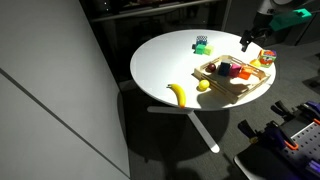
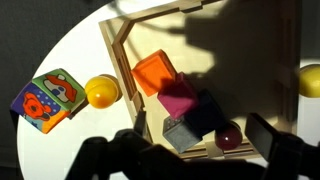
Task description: Remove the mulberry pink block from the wooden bowl and place drop it on the table
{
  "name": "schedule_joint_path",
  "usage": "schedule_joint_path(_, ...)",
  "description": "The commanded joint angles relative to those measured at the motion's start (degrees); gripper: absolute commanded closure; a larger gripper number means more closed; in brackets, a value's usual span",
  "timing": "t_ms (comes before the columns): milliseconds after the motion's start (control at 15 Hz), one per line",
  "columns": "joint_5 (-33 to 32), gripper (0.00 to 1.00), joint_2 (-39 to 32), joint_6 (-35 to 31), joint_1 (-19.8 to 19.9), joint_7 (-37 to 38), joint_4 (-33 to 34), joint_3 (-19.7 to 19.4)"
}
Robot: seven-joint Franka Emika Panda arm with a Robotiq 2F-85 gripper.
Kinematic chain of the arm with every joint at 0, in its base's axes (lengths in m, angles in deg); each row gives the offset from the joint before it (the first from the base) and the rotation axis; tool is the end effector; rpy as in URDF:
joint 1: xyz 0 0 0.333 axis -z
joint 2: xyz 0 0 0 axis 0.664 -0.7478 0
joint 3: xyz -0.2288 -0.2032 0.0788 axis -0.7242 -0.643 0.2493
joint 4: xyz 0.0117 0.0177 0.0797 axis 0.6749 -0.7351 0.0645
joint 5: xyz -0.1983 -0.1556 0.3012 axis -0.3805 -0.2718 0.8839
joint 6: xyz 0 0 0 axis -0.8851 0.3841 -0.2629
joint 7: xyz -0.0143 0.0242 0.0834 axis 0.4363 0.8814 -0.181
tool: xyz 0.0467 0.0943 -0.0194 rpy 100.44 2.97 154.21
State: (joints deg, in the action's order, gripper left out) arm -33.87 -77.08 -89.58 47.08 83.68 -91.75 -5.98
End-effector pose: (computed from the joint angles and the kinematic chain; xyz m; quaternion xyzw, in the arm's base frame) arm 0.4870 -0.0638 0.2988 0.9963 -0.0672 0.0342 0.0407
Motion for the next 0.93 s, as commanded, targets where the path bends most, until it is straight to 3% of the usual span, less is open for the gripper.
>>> schedule_joint_path(0,1.5,0.0,-4.0,-4.3,-0.2,-5.4,1.5,-1.0)
schedule_joint_path(400,5.9,0.0,-10.3,-10.9,0.7,-14.7,3.0,-0.4)
schedule_joint_path(867,5.7,0.0,-17.6,-14.9,1.4,-17.8,7.7,0.4)
